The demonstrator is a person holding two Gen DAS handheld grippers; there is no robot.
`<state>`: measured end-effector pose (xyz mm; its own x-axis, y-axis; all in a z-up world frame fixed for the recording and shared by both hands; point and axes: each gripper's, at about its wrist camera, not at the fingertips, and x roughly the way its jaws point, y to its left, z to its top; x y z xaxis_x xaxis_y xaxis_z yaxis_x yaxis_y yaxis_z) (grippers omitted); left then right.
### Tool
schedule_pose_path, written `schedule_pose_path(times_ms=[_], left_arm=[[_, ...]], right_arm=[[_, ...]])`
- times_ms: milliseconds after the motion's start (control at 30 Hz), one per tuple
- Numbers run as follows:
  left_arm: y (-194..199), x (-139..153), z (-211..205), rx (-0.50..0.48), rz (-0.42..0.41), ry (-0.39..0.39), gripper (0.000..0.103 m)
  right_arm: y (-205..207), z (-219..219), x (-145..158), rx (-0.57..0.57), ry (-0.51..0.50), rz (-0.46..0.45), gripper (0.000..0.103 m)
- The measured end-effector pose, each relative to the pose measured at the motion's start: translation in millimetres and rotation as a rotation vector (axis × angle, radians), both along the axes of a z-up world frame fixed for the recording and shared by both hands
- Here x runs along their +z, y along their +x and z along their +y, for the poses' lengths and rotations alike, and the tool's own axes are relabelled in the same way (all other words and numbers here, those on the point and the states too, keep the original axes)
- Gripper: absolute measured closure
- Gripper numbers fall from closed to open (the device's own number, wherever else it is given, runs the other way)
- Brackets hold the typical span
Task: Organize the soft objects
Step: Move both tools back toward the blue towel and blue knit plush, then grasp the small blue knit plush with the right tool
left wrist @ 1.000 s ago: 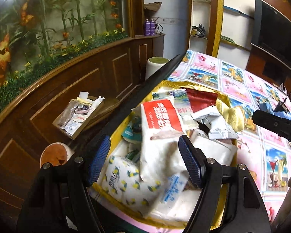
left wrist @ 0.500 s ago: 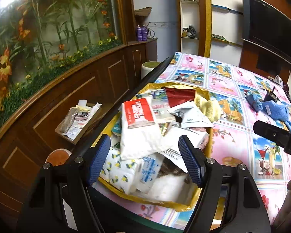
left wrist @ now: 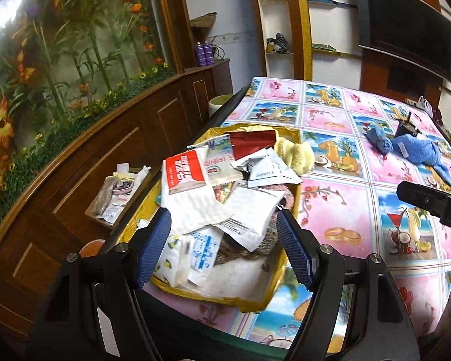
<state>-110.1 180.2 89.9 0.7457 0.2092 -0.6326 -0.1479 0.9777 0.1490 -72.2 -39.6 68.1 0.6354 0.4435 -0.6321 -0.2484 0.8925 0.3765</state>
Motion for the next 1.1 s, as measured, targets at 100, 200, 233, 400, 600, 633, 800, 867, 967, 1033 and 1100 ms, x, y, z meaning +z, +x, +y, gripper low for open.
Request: schedule_pose_path(times_ms=[100,200,233,400,600,633,800,867,967,1033,1100], left_arm=[[1,-3,-4,-0.009,0.006,0.007,0.03],[3,-6,-6,-0.016,0.017,0.01,0.03],[4,-8,-7,-0.02,0.022,0.008,0.03],[5,-13,-11,-0.065,0.031,-0.018,0.03],[4,-19,-24,-0.155,0.024,-0.055,0.03],[5,-20,-26,-0.164,0.025,-0.058,0.03],[10,-26,-32,-0.197,0.038,-0.065,0.03],[13,-28,-32,-0.199,0.043,-0.067,0.03],[18,-30,-30,-0.195,0.055,-0.07,0.03],[22,-31,-25,-0.184,0.063,-0.071,0.03],[24,-31,-20,-0.17,0.069,-0.077,0.03]], right_arm=[[1,-9,-4,-0.017,0.005,0.011,0.04],[2,-15,-8,-0.027,0.006,0.022,0.04],[3,-18,-10,-0.03,0.004,0.024,0.04],[8,-48,-13,-0.099,-0.027,0.032,0.04],[30,-116,-13,-0.298,-0.076,0.046,0.04],[36,-125,-13,-0.326,-0.086,0.05,0.04],[73,-123,-9,-0.304,-0.156,0.048,0.04],[90,-103,-7,-0.25,-0.178,0.035,0.04],[123,-72,-9,-0.179,-0.241,0.04,0.04],[148,-55,-14,-0.158,-0.297,0.056,0.04],[172,-48,-23,-0.179,-0.347,0.087,0.04]])
